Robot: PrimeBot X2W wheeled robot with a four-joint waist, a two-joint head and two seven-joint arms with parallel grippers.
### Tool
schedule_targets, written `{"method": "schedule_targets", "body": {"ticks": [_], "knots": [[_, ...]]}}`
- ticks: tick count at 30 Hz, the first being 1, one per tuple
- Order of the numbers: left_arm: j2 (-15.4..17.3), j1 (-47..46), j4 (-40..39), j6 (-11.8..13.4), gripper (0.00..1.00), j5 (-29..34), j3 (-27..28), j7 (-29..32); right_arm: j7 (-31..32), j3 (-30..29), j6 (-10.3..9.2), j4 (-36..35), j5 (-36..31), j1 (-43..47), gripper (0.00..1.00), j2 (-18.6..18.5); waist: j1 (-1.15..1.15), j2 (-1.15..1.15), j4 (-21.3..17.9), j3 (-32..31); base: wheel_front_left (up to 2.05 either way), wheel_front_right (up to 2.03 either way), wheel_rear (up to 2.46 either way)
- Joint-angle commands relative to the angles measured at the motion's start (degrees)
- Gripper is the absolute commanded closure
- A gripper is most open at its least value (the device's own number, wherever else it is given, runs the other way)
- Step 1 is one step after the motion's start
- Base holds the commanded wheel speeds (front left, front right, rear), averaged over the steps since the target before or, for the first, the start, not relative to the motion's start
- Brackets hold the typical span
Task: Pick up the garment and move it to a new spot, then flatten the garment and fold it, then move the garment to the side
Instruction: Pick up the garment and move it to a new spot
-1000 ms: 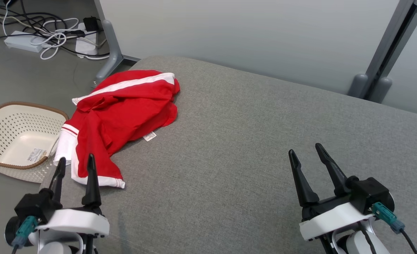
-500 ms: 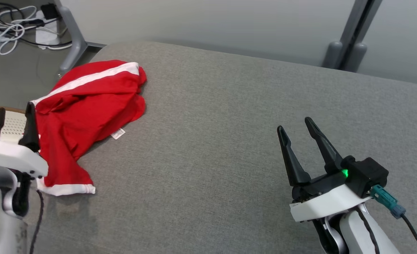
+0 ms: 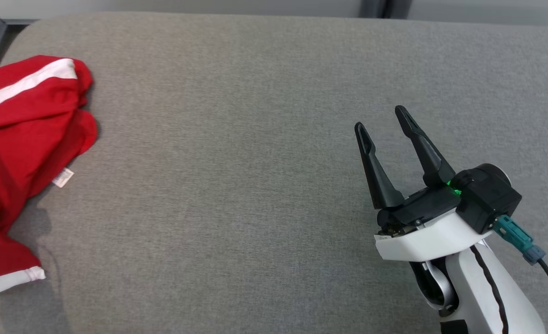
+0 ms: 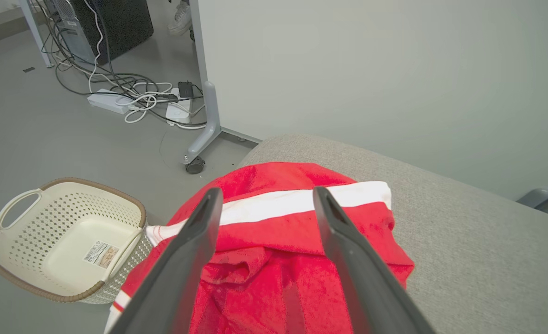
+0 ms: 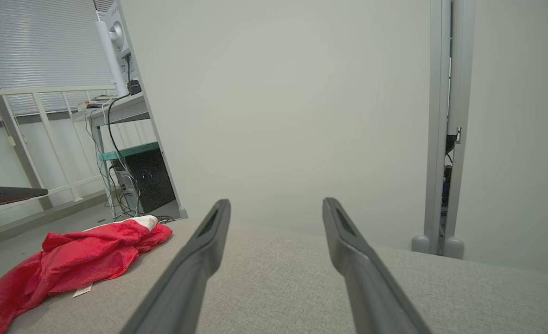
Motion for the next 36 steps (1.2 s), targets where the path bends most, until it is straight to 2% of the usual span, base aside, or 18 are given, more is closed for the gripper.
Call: {"method": "schedule_targets", "body": {"ticks": [1, 9, 16, 21, 22, 23, 24, 36], "knots": [[0.9, -1.2, 0.7, -0.2, 0.00, -0.2, -0.1, 0.2, -0.3, 0.0, 0.11, -0.4, -0.2, -0.8, 0.00, -0.2, 0.00, 0.00, -3.6, 3.6, 0.00, 0.00, 0.00], [6.7, -5.4, 9.5, -0.2, 0.00, -3.0, -2.4, 3.9, -0.3, 0.0, 0.11, -1.3, -0.3, -2.1, 0.00, 0.1, 0.00, 0.00, -7.7, 6.7, 0.00, 0.00, 0.00], [8.1, -8.3, 16.1, -0.2, 0.00, -5.6, -5.8, 8.5, -0.3, 0.2, 0.11, -1.9, -1.0, -3.2, 0.00, 0.3, 0.00, 0.00, -9.0, 9.1, 0.00, 0.00, 0.00], [8.1, -8.7, 17.3, -0.2, 0.00, -7.2, -9.1, 11.6, -0.3, 0.2, 0.11, -1.7, -1.4, -3.6, 0.00, 0.4, 0.00, 0.00, -9.2, 10.5, 0.00, 0.00, 0.00], [8.2, -8.7, 17.0, -0.2, 0.18, -7.6, -9.7, 12.0, -0.3, 0.1, 0.11, -1.7, -1.5, -3.6, 0.00, 0.4, 0.00, 0.00, -9.2, 10.6, 0.00, 0.00, 0.00], [8.4, -8.7, 16.6, -0.2, 0.78, -8.1, -10.4, 11.8, -0.3, 0.0, 0.11, -1.6, -1.6, -3.7, 0.00, 0.4, 0.00, 0.00, -9.1, 10.7, 0.00, 0.00, 0.00], [8.7, -8.6, 16.1, -0.2, 1.00, -8.7, -10.9, 11.4, -0.3, -0.1, 0.11, -1.6, -1.7, -3.7, 0.00, 0.4, 0.00, 0.00, -9.0, 10.7, 0.00, 0.00, 0.00], [10.7, -8.1, 13.7, -0.2, 1.00, -11.9, -18.1, 5.8, -0.3, 0.4, 0.11, -0.2, -1.3, -2.0, 0.00, 0.5, 0.00, 0.00, -7.7, 6.3, 0.00, 0.00, 0.00]]}}
